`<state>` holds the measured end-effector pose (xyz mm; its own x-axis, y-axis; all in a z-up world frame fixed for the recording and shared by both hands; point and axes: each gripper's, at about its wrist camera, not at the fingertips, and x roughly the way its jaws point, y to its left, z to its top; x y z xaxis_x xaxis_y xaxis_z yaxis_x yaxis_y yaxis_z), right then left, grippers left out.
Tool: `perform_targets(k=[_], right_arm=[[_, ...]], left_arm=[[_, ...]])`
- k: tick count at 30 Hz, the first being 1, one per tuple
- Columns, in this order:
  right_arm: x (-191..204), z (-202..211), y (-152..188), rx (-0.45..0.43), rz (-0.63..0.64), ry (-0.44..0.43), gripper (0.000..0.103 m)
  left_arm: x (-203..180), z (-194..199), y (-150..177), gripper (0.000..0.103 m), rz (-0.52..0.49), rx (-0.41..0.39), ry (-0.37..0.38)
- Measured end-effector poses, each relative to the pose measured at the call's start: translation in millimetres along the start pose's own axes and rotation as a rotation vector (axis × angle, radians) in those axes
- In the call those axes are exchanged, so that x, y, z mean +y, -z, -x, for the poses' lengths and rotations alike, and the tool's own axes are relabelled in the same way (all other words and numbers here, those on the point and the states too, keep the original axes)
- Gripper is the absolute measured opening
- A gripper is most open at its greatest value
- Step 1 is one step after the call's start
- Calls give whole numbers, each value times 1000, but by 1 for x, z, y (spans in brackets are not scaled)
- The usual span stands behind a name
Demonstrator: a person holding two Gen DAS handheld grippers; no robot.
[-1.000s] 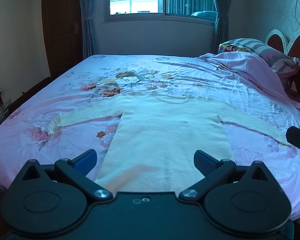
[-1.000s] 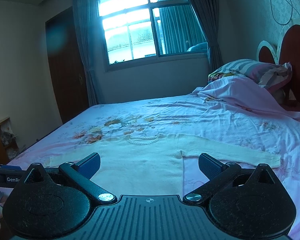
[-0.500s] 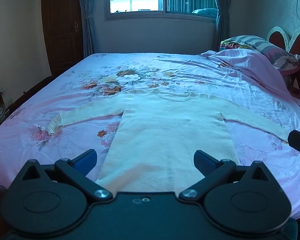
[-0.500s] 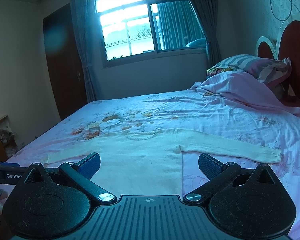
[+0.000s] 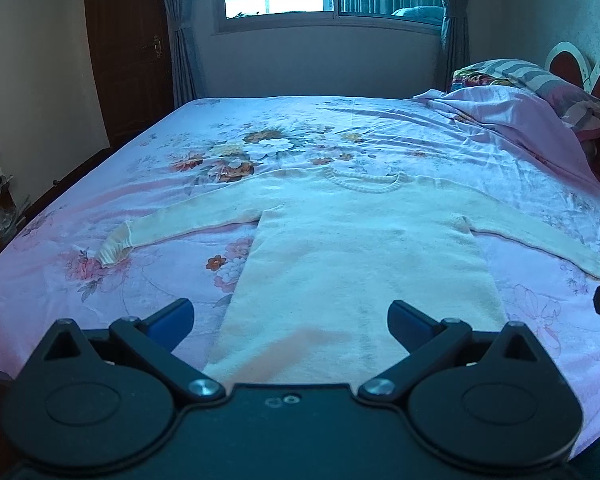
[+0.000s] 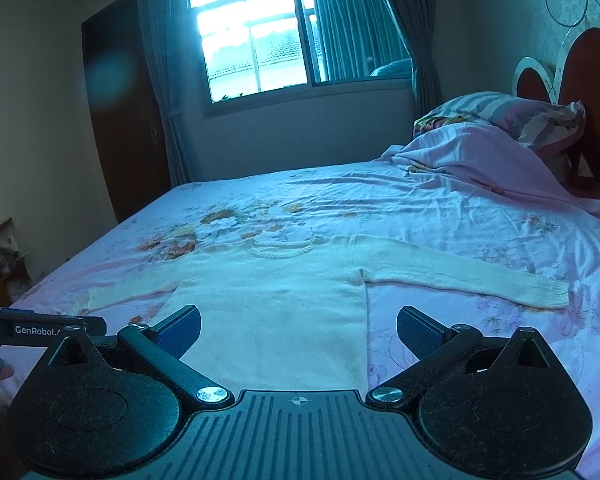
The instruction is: Fold small clothes
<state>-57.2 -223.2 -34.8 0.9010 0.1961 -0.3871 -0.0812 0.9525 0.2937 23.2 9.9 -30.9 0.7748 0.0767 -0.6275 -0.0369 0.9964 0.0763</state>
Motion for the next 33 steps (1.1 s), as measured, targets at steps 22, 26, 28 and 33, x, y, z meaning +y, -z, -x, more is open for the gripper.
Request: perform_targets(k=[22, 26, 28, 33], right_arm=[[47, -109, -8, 97, 122, -56, 103], [57, -133, -9, 117, 151, -68, 103], [62, -144, -9, 129, 158, -84, 103], [75, -174, -8, 140, 182, -106, 103]], left_arm=[[85, -102, -16, 97, 84, 92, -151], [109, -128, -18, 90, 91, 104, -208], [125, -146, -19, 83, 90, 120, -244], [170, -186, -22, 74, 121, 140, -316]])
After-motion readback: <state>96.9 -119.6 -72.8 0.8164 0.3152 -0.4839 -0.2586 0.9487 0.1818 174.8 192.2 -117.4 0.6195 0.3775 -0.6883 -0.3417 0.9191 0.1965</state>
